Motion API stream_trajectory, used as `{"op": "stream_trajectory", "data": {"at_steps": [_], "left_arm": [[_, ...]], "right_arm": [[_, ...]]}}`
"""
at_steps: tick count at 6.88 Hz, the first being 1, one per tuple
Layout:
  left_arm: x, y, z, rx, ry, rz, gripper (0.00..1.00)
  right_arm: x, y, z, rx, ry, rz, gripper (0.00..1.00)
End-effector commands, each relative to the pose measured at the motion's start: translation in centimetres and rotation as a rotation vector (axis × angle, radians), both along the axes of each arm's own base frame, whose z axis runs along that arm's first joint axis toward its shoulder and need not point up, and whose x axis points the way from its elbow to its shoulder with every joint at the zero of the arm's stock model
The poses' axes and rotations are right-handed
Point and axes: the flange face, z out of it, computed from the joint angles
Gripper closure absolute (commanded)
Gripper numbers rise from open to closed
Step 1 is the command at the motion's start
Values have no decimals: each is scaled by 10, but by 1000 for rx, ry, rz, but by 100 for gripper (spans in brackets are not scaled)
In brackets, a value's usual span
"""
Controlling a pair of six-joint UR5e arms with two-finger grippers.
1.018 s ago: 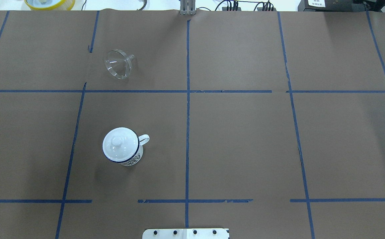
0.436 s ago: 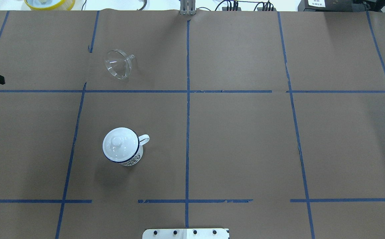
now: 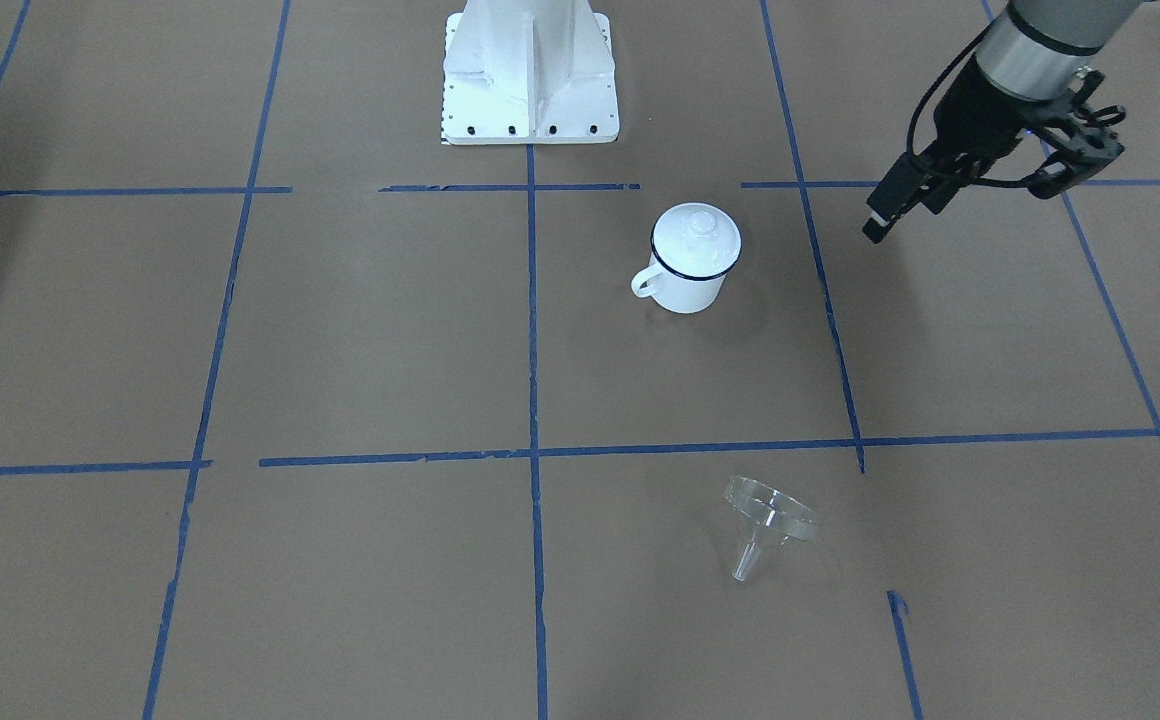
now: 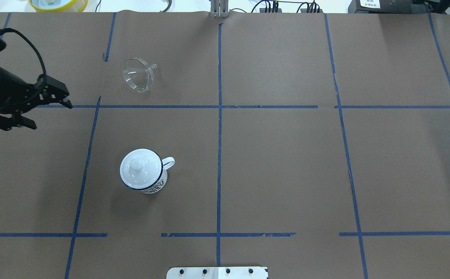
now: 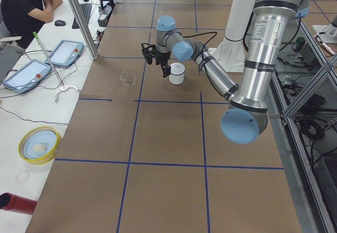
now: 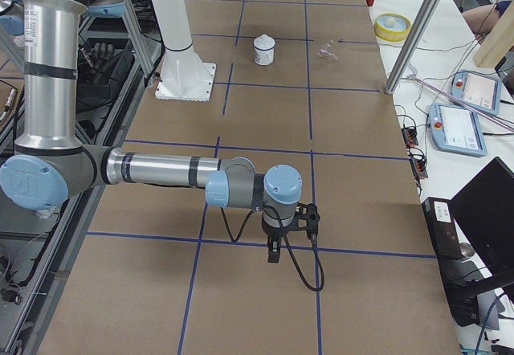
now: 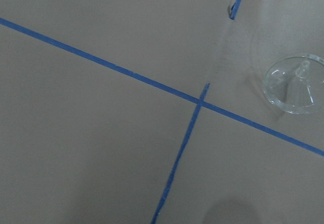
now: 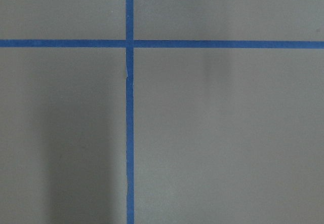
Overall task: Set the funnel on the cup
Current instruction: 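Move the left gripper over the white lid on the mug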
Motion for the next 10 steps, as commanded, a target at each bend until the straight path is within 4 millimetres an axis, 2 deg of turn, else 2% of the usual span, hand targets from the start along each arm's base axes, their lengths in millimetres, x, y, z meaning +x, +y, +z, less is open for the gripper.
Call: {"op": "stream_trajectory", "data": {"at_steps": [1, 2, 3, 6, 10], "left_arm": [[87, -6, -40, -77, -87, -16, 0], [117, 8, -40, -108, -88, -4, 1], [126, 15, -44, -108, -49, -14, 1], [172, 53, -38, -109, -81, -3, 2], [180, 61, -39, -123, -80, 1, 7]], "right_arm": [[0, 0, 0, 0, 0, 0, 0], [0, 0, 0, 0, 0, 0, 0], [0, 0, 0, 0, 0, 0, 0], [0, 0, 1, -1, 0, 0, 0], [0, 0, 0, 0, 0, 0, 0]]}}
